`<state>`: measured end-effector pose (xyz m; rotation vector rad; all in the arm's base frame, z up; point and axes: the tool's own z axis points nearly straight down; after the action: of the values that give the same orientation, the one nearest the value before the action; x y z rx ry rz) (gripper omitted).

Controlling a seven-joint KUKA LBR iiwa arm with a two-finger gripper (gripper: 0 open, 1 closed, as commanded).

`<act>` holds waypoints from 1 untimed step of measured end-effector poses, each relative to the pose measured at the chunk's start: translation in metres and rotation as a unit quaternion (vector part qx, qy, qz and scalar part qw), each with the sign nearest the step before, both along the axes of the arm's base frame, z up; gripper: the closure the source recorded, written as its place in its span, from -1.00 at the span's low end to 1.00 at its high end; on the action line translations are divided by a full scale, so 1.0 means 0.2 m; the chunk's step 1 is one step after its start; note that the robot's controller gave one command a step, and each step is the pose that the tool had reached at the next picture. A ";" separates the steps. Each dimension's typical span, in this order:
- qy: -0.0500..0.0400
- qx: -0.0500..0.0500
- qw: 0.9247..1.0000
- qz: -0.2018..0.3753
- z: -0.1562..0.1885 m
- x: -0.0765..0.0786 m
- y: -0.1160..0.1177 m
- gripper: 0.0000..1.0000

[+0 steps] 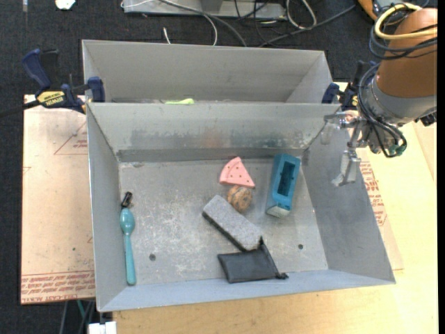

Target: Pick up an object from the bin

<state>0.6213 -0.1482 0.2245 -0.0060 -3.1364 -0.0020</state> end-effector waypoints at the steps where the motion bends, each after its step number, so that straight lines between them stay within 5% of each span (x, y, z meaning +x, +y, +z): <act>1: -0.004 -0.001 1.000 0.002 0.03 0.01 0.00 -1.00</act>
Offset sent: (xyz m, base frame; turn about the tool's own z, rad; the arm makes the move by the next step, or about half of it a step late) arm 0.0055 0.0511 -0.1545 -0.8425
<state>0.6227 -0.1473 0.2298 -0.0005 -3.1443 0.0003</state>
